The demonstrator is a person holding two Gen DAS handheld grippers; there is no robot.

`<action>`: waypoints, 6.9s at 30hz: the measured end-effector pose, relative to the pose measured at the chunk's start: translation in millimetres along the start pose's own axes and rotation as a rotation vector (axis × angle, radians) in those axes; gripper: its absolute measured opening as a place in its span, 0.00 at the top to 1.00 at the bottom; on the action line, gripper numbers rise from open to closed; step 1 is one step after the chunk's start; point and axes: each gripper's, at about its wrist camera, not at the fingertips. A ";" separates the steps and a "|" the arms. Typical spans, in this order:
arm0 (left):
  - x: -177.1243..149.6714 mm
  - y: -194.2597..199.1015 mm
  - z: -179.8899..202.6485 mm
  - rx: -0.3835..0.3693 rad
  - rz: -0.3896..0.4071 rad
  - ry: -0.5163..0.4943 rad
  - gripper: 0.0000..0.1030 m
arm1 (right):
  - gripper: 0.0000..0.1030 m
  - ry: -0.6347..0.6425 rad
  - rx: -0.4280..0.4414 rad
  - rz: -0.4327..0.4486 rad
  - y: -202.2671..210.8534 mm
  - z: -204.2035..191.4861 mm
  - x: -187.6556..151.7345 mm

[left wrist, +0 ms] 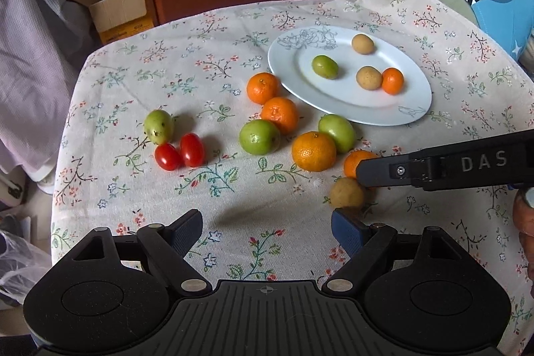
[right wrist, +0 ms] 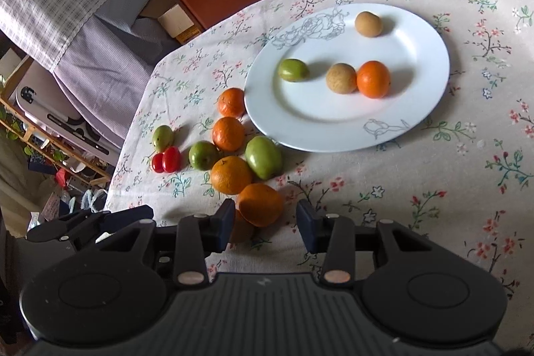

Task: Organize fruits
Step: 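Move the left gripper to a brown kiwi while the right approaches a tangerine, then grasp the brown kiwi with the left gripper while the right grasps the tangerine, then carry the brown kiwi and tangerine over the white plate with both grippers, then open both grippers to drop the kiwi and tangerine onto the plate, then move the left gripper to a large green jujube while the right approaches a tangerine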

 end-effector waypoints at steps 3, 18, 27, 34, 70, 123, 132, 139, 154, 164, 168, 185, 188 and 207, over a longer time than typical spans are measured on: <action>-2.7 -0.9 3.7 0.005 0.005 -0.012 0.16 | 0.63 -0.005 0.008 0.009 -2.6 1.2 -1.6; -10.3 -10.8 12.4 0.006 -0.009 -0.014 0.00 | 0.71 0.037 -0.034 0.018 4.8 -3.7 1.9; -10.7 -11.2 14.2 0.018 -0.016 0.005 0.00 | 0.71 0.113 -0.110 0.025 16.2 -6.8 -1.1; -9.4 -6.2 16.3 0.012 0.015 0.002 0.00 | 0.71 0.151 -0.169 0.009 19.5 -9.1 -6.9; -3.1 1.1 38.6 -0.128 0.111 0.021 0.77 | 0.69 0.003 -0.127 0.023 19.4 10.8 -2.1; 110.0 -38.3 53.2 -0.202 0.115 -0.028 0.75 | 0.67 -0.026 -0.132 0.167 28.8 55.7 98.6; 116.7 -23.3 41.5 -0.146 0.140 0.011 0.29 | 0.67 -0.042 -0.107 0.215 36.9 53.4 100.2; 117.8 -20.7 20.9 -0.093 0.103 0.021 0.26 | 0.67 -0.009 -0.098 0.189 33.6 45.8 93.8; 96.0 3.5 -28.1 -0.029 0.103 0.025 0.14 | 0.67 0.094 -0.062 0.117 27.6 9.5 60.2; 80.7 -3.0 -59.8 0.005 0.060 0.037 0.14 | 0.67 0.137 -0.019 0.065 17.6 -12.8 30.7; 71.6 -11.0 -68.9 0.021 0.035 0.045 0.14 | 0.67 0.164 -0.010 0.040 11.0 -21.4 19.7; 53.8 -31.2 -87.2 0.039 0.062 0.063 0.15 | 0.67 0.225 0.009 -0.055 -21.9 -32.9 -2.3; 59.2 -37.4 -91.8 0.052 0.043 0.116 0.16 | 0.67 0.229 0.012 -0.066 -26.7 -32.9 -2.6; 67.3 -76.6 -82.5 0.104 -0.077 0.195 0.30 | 0.67 0.288 -0.026 -0.045 -41.3 -36.8 -7.9</action>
Point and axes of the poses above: each gripper's, at about its wrist camera, not at the fingertips, and y roughly against the way its jaws point, z to its right, x to its top, and after that the axes turned 15 degrees about x, right-handed
